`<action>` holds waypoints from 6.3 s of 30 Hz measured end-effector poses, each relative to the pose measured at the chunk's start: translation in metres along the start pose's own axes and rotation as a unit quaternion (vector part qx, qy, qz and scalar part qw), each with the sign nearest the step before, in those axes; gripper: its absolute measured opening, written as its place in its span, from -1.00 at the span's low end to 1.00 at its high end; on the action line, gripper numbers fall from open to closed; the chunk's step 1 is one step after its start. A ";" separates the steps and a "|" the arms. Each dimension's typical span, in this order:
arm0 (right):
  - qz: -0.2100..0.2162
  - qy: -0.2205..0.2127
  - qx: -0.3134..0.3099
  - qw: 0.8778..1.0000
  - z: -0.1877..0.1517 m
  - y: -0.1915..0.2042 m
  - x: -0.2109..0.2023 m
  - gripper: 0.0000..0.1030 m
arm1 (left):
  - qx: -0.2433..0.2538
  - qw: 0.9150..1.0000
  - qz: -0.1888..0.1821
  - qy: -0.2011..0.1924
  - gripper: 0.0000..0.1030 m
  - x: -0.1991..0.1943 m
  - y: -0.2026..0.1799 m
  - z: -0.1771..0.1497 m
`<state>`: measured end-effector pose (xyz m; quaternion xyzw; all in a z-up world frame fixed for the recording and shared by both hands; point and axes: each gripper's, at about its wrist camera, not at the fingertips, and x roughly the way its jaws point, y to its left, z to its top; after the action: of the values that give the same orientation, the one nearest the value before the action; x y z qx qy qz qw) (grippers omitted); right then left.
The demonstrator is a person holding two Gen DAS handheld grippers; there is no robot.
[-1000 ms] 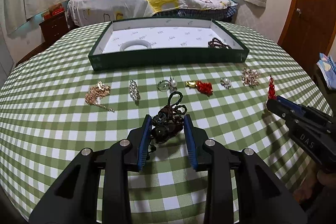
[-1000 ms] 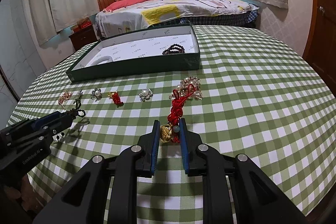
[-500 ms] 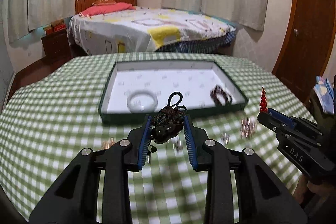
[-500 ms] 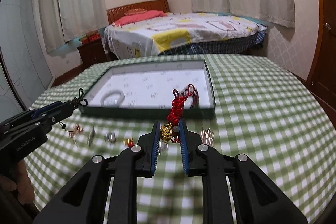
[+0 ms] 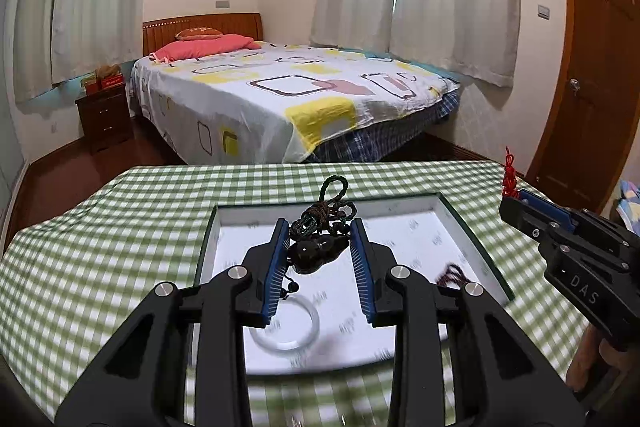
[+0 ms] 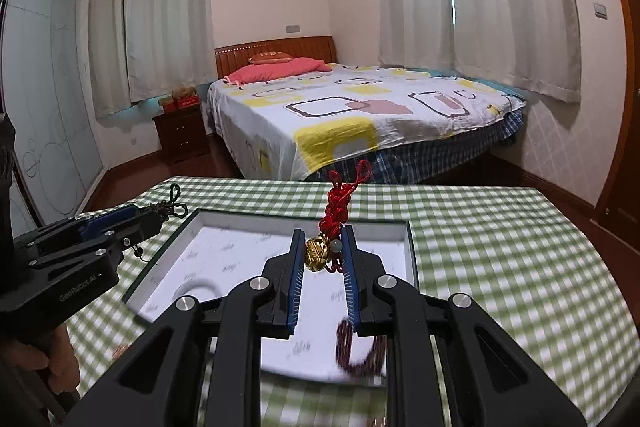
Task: Organize jewelry
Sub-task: 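Carry the pendant and tassel into the tray and open both grippers, then withdraw both grippers from the tray toward the remaining jewelry, then grasp the small red knot ornament with the right gripper and lift it, then grasp the gold chain necklace with the left gripper while the right holds the red knot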
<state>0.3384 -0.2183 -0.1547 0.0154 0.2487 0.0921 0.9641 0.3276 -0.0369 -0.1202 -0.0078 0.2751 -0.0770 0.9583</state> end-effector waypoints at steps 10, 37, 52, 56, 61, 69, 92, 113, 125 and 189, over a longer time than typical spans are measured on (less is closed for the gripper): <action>-0.002 0.051 0.012 0.999 0.004 -0.020 0.088 -0.63 | -0.001 0.998 0.015 0.056 -0.41 0.088 0.018 0.009; 0.014 0.247 0.035 0.968 -0.009 -0.040 0.191 -0.35 | -0.057 0.969 -0.004 0.240 0.25 0.198 0.055 -0.004; -0.018 0.107 0.017 0.994 0.007 -0.035 0.121 0.10 | -0.043 0.992 0.028 0.114 0.54 0.128 0.054 0.003; -0.023 0.066 0.009 0.997 0.005 -0.026 0.088 0.10 | -0.046 0.995 0.037 0.084 0.54 0.093 0.050 0.006; -0.021 0.045 0.006 0.999 -0.005 -0.014 0.049 0.10 | -0.053 0.996 0.038 0.057 0.54 0.042 0.044 0.005; -0.014 0.029 0.005 0.999 -0.024 0.011 -0.005 0.10 | -0.050 0.997 0.047 0.033 0.56 -0.024 0.034 -0.015; 0.005 0.101 -0.020 0.995 -0.118 0.056 -0.029 -0.08 | -0.103 0.985 0.105 0.089 0.56 -0.088 0.078 -0.115; 0.026 0.194 -0.042 0.980 -0.137 0.070 0.005 -0.75 | -0.119 0.978 0.119 0.128 0.56 -0.072 0.100 -0.140; 0.027 0.153 -0.013 0.988 -0.122 0.050 -0.022 -0.80 | -0.107 0.980 0.095 0.139 0.55 -0.051 0.081 -0.139; -0.009 0.129 0.033 0.991 -0.117 -0.007 -0.041 -0.80 | -0.080 0.987 0.054 0.126 -0.87 -0.043 0.060 -0.135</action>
<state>0.2480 -0.2343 -0.2380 0.0326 0.3741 0.0768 0.9236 0.2282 0.0325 -0.2157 -0.0594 0.3989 -0.0031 0.9150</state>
